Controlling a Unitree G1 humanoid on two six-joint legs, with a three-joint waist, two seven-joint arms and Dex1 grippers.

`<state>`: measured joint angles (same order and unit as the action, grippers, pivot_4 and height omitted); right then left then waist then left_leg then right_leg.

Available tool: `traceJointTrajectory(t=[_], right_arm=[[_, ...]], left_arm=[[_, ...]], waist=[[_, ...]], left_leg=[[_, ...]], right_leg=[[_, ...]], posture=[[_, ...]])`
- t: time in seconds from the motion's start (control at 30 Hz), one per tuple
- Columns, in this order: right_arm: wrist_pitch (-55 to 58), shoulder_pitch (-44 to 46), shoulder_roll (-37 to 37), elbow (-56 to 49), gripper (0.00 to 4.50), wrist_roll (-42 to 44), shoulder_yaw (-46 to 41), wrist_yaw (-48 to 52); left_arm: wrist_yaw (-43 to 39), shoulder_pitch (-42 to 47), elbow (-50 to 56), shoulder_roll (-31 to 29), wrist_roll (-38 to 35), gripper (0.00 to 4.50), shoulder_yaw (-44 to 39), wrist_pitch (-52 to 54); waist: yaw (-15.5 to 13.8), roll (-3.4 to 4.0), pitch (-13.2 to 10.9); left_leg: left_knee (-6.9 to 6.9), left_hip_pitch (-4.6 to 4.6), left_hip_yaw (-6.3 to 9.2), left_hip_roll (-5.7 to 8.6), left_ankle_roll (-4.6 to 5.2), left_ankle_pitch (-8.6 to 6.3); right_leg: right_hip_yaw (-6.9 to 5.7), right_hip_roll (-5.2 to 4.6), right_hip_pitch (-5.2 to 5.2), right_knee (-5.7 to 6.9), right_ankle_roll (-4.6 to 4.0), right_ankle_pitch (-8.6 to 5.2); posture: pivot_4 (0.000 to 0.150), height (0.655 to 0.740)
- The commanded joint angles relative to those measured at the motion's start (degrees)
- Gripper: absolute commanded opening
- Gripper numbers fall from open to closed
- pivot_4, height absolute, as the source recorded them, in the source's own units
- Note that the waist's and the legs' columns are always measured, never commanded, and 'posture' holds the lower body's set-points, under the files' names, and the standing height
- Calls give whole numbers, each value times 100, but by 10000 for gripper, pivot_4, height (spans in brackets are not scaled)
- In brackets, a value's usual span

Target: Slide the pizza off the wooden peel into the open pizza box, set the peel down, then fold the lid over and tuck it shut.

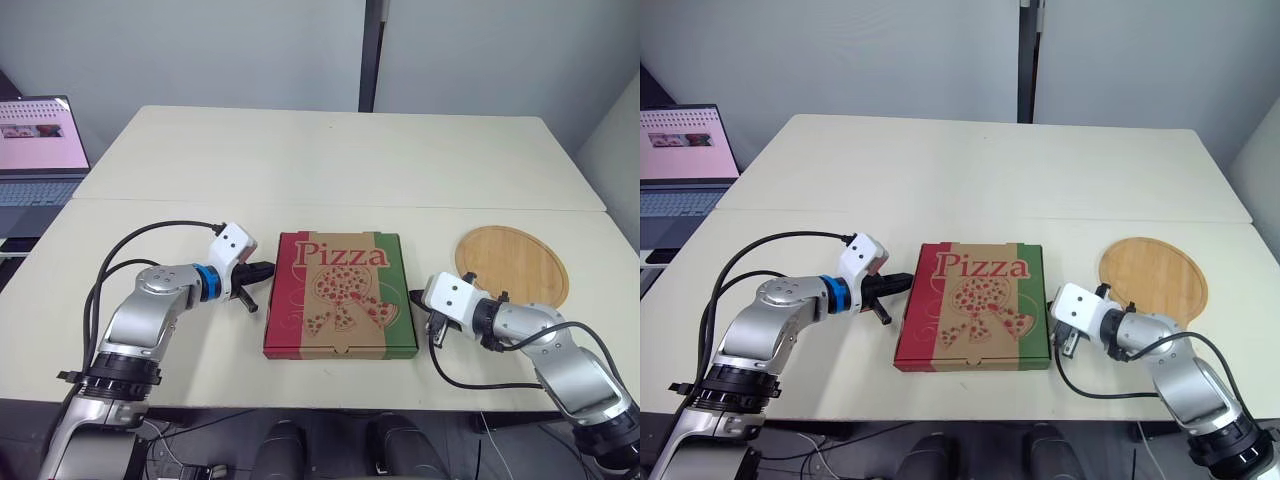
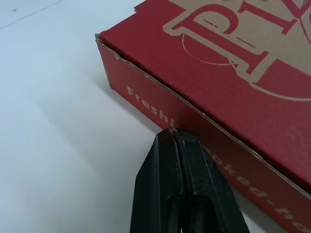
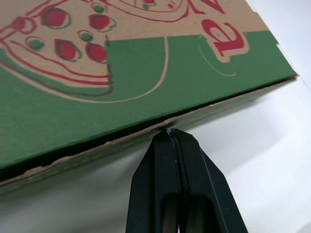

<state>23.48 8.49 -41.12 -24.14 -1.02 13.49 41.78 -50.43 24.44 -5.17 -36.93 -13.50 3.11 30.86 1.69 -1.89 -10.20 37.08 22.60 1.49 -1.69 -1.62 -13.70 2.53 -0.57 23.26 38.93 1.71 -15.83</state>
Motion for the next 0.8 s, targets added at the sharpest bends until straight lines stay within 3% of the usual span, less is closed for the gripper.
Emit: traceJointTrajectory(t=[0.03, 0.37, 0.6, 0.8], right_arm=[[-14, 19, 43, -371, 393, 107, 0, 138], [-68, 16, -30, -341, 393, 37, -332, 65], [25, -361, -268, -333, 393, 982, -1999, 333], [-636, -1069, -1036, 587, 393, 1237, -3501, 1018]], left_arm=[[-46, 217, 90, 143, -18, 0, 103, -89], [-131, 108, 39, 5, 46, 0, -71, -138], [-459, -582, -164, -1100, 97, 0, -850, -809], [-417, -1489, -482, -1929, 306, 0, -1645, -1746]], waist=[[0, 0, 0], [6, 0, 0], [13, -1, -1], [-16, -1, -3]], left_leg=[[0, 0, -1, 0, 0, 0], [0, -1, 0, 0, 0, 0], [-5, -4, 0, -6, 0, 0], [-8, -4, -10, -4, 0, 0]], right_leg=[[0, 0, 0, 0, -1, 0], [1, 0, 0, 0, -1, 1], [0, 1, 0, 0, -2, 1], [-1, -39, -3, -6, -6, 2]], posture=[[1500, 7343], [1500, 7343], [1500, 7343], [1500, 7343]])
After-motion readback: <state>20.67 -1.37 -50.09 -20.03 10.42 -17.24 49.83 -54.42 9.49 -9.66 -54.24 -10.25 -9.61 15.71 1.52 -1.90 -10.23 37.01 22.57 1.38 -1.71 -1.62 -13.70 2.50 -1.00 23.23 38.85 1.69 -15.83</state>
